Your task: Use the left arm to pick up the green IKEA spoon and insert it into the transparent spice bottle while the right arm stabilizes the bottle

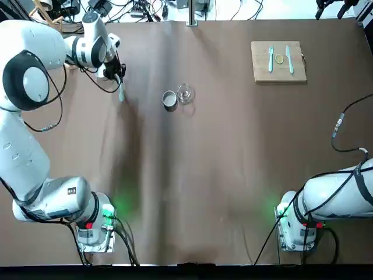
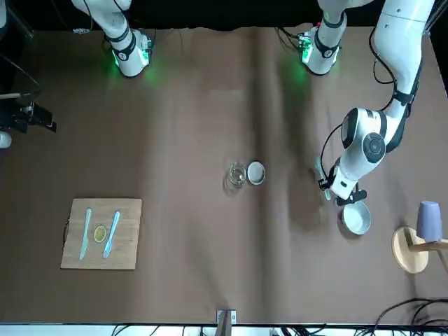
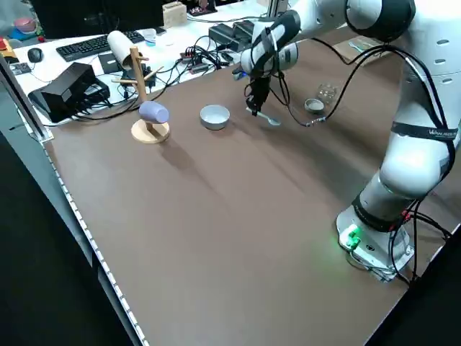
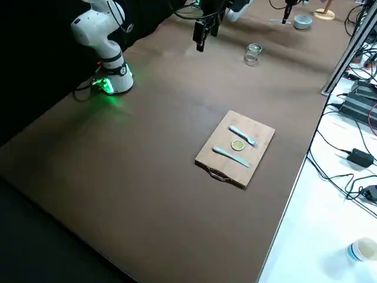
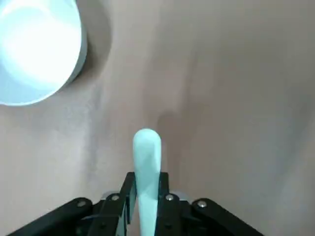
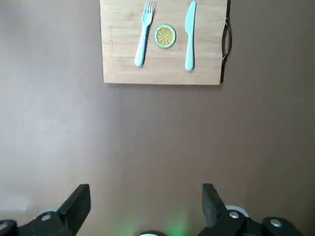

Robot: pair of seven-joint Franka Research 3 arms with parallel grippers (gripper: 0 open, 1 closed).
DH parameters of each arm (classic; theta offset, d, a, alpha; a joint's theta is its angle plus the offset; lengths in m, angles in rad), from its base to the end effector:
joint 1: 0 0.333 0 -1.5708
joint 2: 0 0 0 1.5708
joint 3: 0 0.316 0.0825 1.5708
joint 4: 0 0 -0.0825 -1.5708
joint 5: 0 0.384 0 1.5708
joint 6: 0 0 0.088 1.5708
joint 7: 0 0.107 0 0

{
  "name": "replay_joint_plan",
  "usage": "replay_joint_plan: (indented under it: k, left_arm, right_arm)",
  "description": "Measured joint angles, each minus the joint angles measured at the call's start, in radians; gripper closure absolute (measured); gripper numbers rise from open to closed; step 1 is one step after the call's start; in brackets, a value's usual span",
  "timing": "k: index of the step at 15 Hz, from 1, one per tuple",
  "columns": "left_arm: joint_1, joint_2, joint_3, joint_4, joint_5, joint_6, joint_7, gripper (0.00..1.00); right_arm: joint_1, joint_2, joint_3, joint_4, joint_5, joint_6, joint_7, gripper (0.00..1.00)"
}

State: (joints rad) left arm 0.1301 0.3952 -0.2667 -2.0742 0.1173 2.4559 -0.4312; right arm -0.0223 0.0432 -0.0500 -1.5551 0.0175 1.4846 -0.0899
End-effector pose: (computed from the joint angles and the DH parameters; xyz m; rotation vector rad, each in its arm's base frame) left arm 0.5841 -0.0778 0.2435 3.0948 0.3474 -0.0059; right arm 0.5562 -0.0377 0.6008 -3.1121 -0.0281 0.1745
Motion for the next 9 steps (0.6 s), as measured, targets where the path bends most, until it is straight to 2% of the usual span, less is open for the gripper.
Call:
replay_joint_plan:
  k: [6, 9]
  left_arm:
    - [-0.002, 0.000, -0.042, 0.079, 0.000, -0.077, -0.008, 0.78]
    - [-0.002, 0.000, -0.071, 0.149, -0.001, -0.173, -0.032, 0.78]
  right_arm:
    - [0.001, 0.000, 0.001, 0.000, 0.000, 0.003, 0.000, 0.00]
    - [0.003, 0.000, 0.003, 0.000, 0.001, 0.010, 0.000, 0.00]
